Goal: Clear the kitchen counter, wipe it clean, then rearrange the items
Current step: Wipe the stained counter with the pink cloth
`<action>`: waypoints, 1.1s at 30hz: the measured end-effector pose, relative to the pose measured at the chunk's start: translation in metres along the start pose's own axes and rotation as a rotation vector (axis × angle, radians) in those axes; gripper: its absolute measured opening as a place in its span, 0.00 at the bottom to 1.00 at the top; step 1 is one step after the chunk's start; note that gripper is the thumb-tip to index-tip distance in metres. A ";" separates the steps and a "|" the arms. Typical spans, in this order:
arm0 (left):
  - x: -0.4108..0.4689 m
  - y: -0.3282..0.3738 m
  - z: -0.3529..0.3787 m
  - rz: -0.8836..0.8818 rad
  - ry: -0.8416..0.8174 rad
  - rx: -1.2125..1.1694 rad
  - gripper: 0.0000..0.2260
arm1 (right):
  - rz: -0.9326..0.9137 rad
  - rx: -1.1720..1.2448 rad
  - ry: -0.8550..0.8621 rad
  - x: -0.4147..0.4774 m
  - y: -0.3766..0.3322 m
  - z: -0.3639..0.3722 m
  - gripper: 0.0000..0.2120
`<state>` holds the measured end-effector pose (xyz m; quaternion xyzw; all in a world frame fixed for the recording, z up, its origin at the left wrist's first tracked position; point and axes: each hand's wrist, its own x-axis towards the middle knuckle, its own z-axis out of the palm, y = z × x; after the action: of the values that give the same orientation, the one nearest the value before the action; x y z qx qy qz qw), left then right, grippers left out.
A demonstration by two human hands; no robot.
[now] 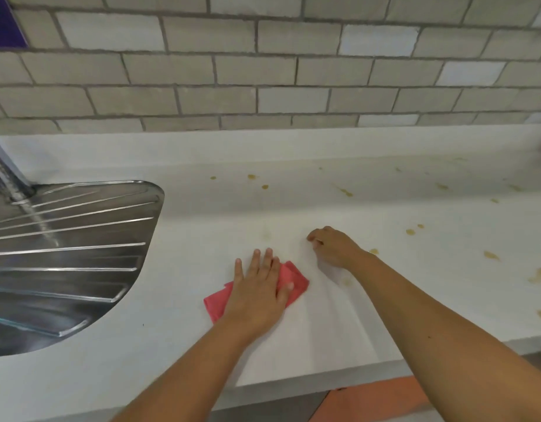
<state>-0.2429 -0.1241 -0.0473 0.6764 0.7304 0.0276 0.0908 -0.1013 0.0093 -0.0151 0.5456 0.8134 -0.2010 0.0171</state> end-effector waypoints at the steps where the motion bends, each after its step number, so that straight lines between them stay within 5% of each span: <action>1: -0.015 0.004 0.001 0.038 -0.018 0.004 0.28 | -0.005 0.011 0.001 0.001 0.001 -0.002 0.18; 4: -0.016 -0.018 -0.001 -0.009 -0.029 0.037 0.29 | -0.017 0.049 0.005 0.003 0.003 -0.003 0.18; 10: 0.072 -0.065 -0.019 -0.397 0.019 0.016 0.28 | -0.078 0.062 -0.039 0.005 0.012 -0.001 0.19; 17: 0.013 0.031 0.006 -0.094 0.043 -0.043 0.29 | -0.066 -0.022 -0.030 0.014 0.013 -0.004 0.20; 28: -0.089 -0.101 -0.007 -0.646 0.096 0.035 0.27 | 0.033 -0.256 0.015 -0.002 -0.028 0.014 0.19; 33: -0.054 -0.062 -0.001 -0.509 0.104 0.031 0.26 | 0.062 -0.307 -0.008 -0.015 -0.038 0.012 0.19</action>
<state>-0.2998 -0.1826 -0.0513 0.4696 0.8812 0.0274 0.0465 -0.1318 -0.0201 -0.0103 0.5604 0.8174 -0.0759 0.1098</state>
